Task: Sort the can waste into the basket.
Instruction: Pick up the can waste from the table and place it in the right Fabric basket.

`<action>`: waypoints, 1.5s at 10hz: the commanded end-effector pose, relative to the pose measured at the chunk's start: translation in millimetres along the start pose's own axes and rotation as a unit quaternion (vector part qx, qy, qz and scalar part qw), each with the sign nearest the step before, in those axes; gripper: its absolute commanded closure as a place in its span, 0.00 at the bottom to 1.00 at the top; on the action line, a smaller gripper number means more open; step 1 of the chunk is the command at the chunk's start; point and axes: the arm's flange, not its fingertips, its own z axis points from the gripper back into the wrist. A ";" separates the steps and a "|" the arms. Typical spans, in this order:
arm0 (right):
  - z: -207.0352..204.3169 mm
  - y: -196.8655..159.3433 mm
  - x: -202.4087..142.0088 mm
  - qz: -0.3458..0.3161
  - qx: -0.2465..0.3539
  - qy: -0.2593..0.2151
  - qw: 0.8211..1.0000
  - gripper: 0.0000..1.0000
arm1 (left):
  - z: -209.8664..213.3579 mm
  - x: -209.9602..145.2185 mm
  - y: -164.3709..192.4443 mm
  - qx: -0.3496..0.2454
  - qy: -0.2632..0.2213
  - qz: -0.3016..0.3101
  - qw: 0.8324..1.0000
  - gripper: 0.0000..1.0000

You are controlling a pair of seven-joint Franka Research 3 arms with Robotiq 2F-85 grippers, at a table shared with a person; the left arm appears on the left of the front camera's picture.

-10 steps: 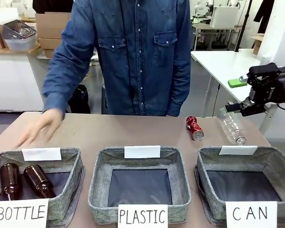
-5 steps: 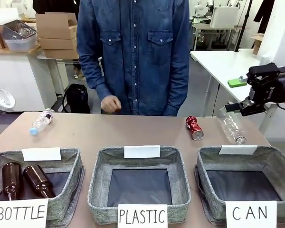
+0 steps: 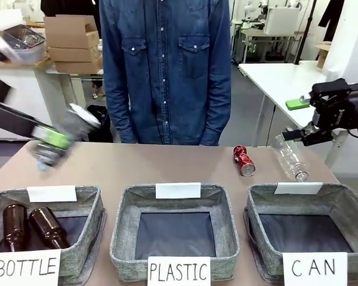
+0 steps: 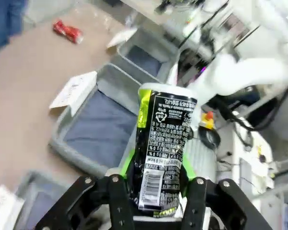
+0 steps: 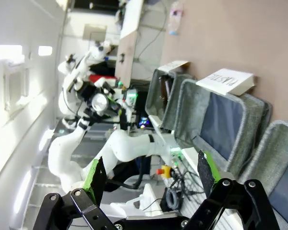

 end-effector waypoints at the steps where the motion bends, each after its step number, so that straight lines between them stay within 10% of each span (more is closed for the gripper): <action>1: 91.7 20.2 -46.9 0.004 -0.108 -0.054 0.993 0.00 | -96.9 54.3 0.7 0.000 0.020 -0.014 1.000 0.60; 5: 189.0 -30.1 -118.9 -0.020 -0.239 -0.135 0.961 0.00 | -254.2 65.0 -17.5 -0.077 0.097 0.018 0.992 0.60; 6: 178.6 -39.2 -114.9 -0.005 -0.201 -0.135 0.970 0.00 | -264.8 51.8 -11.3 -0.114 0.149 0.050 0.981 0.60; 7: 201.2 -11.2 -128.6 -0.017 -0.235 -0.133 0.963 0.00 | -241.4 52.7 -34.9 -0.065 0.078 -0.003 0.995 0.60; 10: 201.2 -11.2 -128.6 -0.017 -0.235 -0.133 0.963 0.00 | -265.6 49.6 -23.1 -0.088 0.098 0.019 0.991 0.60; 12: 201.2 -11.2 -128.6 -0.017 -0.235 -0.133 0.963 0.00 | -340.2 98.0 -44.6 -0.089 0.116 -0.149 0.978 0.60; 15: 201.2 -11.2 -128.6 -0.017 -0.235 -0.133 0.963 0.00 | -410.7 149.9 -65.7 -0.115 0.173 -0.227 0.951 0.60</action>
